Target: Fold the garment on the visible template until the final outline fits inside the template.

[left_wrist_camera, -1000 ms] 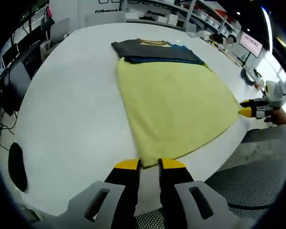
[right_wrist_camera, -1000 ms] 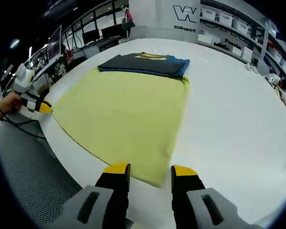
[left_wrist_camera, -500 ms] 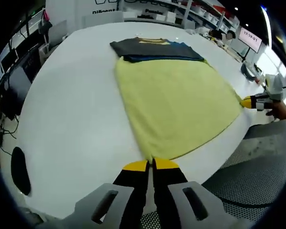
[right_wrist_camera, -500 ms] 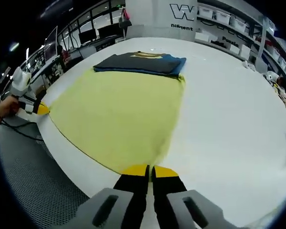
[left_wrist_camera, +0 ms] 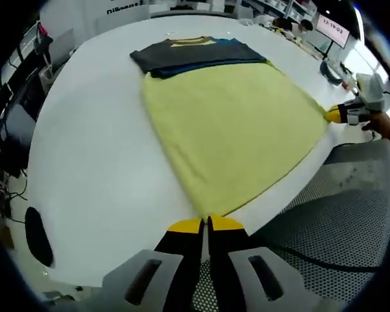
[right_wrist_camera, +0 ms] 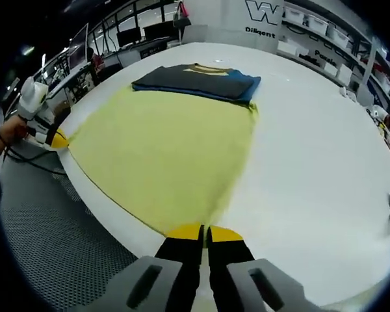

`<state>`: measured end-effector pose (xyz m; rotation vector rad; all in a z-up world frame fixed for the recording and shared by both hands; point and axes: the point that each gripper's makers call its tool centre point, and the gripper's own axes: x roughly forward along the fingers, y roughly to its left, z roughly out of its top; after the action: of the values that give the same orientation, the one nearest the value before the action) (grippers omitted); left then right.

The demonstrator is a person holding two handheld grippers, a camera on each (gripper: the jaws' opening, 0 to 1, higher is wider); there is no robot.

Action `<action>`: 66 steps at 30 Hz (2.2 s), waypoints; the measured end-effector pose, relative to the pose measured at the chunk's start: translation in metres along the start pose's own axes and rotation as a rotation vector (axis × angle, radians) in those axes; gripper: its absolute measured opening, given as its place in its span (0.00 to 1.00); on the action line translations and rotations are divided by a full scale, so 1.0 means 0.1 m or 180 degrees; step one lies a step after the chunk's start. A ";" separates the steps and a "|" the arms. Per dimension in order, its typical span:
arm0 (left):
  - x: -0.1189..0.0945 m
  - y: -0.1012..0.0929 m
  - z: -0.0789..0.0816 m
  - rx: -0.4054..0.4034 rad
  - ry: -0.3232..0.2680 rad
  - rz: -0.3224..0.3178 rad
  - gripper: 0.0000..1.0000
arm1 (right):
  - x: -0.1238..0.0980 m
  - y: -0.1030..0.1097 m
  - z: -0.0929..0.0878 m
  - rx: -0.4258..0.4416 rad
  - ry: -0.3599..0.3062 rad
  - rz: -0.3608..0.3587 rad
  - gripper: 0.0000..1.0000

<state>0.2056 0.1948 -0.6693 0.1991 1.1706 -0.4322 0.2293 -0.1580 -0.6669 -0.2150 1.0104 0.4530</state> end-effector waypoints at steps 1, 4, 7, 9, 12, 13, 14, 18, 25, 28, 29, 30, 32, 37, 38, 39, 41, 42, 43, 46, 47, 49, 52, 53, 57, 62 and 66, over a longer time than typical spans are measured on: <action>-0.01 0.00 -0.01 -0.0001 0.0019 0.0000 0.06 | -0.01 0.01 -0.01 -0.0001 0.0010 0.0024 0.00; -0.03 0.00 -0.05 0.0029 0.0094 0.0015 0.06 | -0.03 0.05 -0.04 -0.0005 0.0068 0.0080 0.00; -0.05 -0.01 -0.09 0.0013 0.0132 -0.0005 0.06 | -0.05 0.07 -0.07 0.0015 0.0096 0.0122 0.00; -0.08 -0.02 -0.10 0.0012 0.0148 -0.0013 0.06 | -0.08 0.11 -0.09 0.0050 0.0136 0.0180 0.00; -0.13 -0.03 -0.13 0.0075 0.0177 -0.0045 0.06 | -0.13 0.14 -0.11 0.0032 0.0182 0.0225 0.00; -0.15 -0.03 -0.13 0.0079 0.0182 -0.0039 0.06 | -0.13 0.16 -0.12 0.0036 0.0215 0.0250 0.00; -0.15 -0.03 -0.15 0.0114 0.0206 -0.0032 0.06 | -0.14 0.18 -0.13 0.0040 0.0240 0.0283 0.00; -0.18 -0.03 -0.17 0.0141 0.0261 -0.0022 0.06 | -0.17 0.22 -0.15 0.0071 0.0290 0.0338 0.00; -0.32 0.06 0.07 -0.0176 0.0000 -0.0065 0.06 | -0.29 0.17 0.13 0.0179 0.0036 0.0348 0.00; -0.41 0.14 0.26 -0.0261 -0.0190 -0.0027 0.06 | -0.34 0.10 0.32 0.0200 -0.0123 0.0321 0.00; -0.44 0.17 0.35 -0.0278 -0.0269 0.0001 0.06 | -0.35 0.09 0.37 0.0208 -0.0163 0.0318 0.00; -0.47 0.19 0.40 -0.0291 -0.0323 0.0012 0.06 | -0.37 0.05 0.45 0.0226 -0.0231 0.0301 0.00; -0.51 0.23 0.51 -0.0325 -0.0407 0.0039 0.06 | -0.39 0.01 0.57 0.0253 -0.0346 0.0289 0.00; -0.56 0.35 0.80 -0.0503 -0.0638 0.0121 0.06 | -0.45 -0.09 0.88 0.0314 -0.0559 0.0276 0.00; -0.57 0.38 0.87 -0.0525 -0.0684 0.0142 0.06 | -0.46 -0.12 0.95 0.0297 -0.0603 0.0268 0.00; -0.58 0.39 0.91 -0.0538 -0.0706 0.0156 0.06 | -0.46 -0.13 1.00 0.0287 -0.0631 0.0266 0.00; -0.61 0.44 1.02 -0.0578 -0.0778 0.0179 0.06 | -0.48 -0.17 1.10 0.0286 -0.0694 0.0261 0.00; -0.62 0.46 1.06 -0.0587 -0.0807 0.0188 0.06 | -0.47 -0.19 1.16 0.0279 -0.0717 0.0257 0.00; -0.64 0.49 1.12 -0.0601 -0.0839 0.0207 0.06 | -0.47 -0.21 1.19 0.0264 -0.0740 0.0251 0.00; -0.67 0.59 1.27 -0.0665 -0.0916 0.0270 0.06 | -0.48 -0.25 1.31 0.0227 -0.0792 0.0239 0.00; -0.68 0.60 1.31 -0.0664 -0.0925 0.0267 0.06 | -0.48 -0.26 1.34 0.0219 -0.0814 0.0235 0.00; -0.72 0.64 1.46 -0.0697 -0.1035 0.0291 0.06 | -0.47 -0.30 1.43 0.0207 -0.0847 0.0222 0.00; -0.75 0.69 1.66 -0.0722 -0.1137 0.0305 0.06 | -0.49 -0.37 1.60 0.0187 -0.0928 0.0179 0.00; -0.74 0.71 1.74 -0.0719 -0.1168 0.0331 0.06 | -0.50 -0.40 1.71 0.0186 -0.1001 0.0170 0.00; -0.73 0.75 1.92 -0.0748 -0.1234 0.0367 0.06 | -0.50 -0.44 1.92 0.0126 -0.1078 0.0126 0.00; -0.70 0.88 2.15 -0.0767 -0.1301 0.0432 0.06 | -0.45 -0.51 2.12 0.0086 -0.1123 0.0082 0.00; -0.64 1.01 2.35 -0.0801 -0.1348 0.0473 0.06 | -0.35 -0.63 2.32 0.0156 -0.1168 0.0055 0.00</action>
<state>0.4267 0.2126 -0.5270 -0.0258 0.7772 -0.1797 0.4199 -0.1355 -0.5182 -0.0746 0.6631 0.4629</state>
